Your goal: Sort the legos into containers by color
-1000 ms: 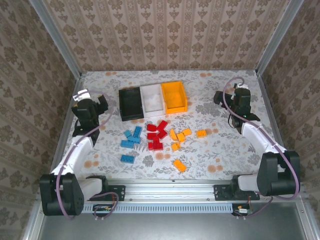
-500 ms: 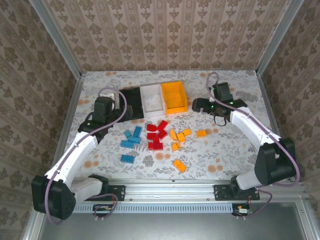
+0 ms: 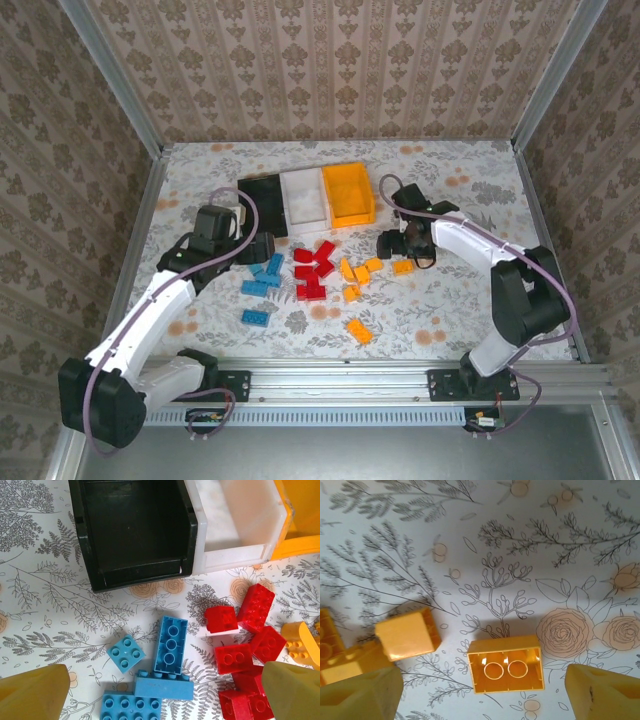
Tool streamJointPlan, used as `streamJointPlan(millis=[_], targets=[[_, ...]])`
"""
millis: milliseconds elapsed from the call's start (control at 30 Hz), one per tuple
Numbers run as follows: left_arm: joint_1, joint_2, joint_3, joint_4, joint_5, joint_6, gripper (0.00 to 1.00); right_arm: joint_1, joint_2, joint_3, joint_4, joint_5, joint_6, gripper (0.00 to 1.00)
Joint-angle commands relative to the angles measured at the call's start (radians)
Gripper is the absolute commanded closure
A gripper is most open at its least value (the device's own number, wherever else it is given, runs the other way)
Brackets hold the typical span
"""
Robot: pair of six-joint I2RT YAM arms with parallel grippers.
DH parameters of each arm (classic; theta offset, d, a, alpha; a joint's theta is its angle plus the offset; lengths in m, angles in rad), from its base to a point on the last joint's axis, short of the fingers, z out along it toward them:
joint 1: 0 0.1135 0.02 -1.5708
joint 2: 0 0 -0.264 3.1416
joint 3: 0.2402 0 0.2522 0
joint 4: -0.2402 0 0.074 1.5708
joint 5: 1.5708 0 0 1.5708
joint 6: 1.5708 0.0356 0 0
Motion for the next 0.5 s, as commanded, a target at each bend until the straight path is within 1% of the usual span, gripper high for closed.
streamJointPlan(millis=[0, 333, 467], targets=[[-0.005, -0.018, -0.017, -0.022, 0.022, -0.016, 0.0, 0.006, 0.044, -0.013, -0.034, 0.036, 0.002, 0.16], [0.0, -0.024, -0.024, -0.015, 0.032, -0.02, 0.0, 0.006, 0.156, 0.021, -0.037, 0.089, -0.018, 0.2], [0.003, -0.027, -0.025, -0.017, 0.038, -0.022, 0.0, 0.006, 0.204, 0.038, -0.033, 0.09, -0.02, 0.25]])
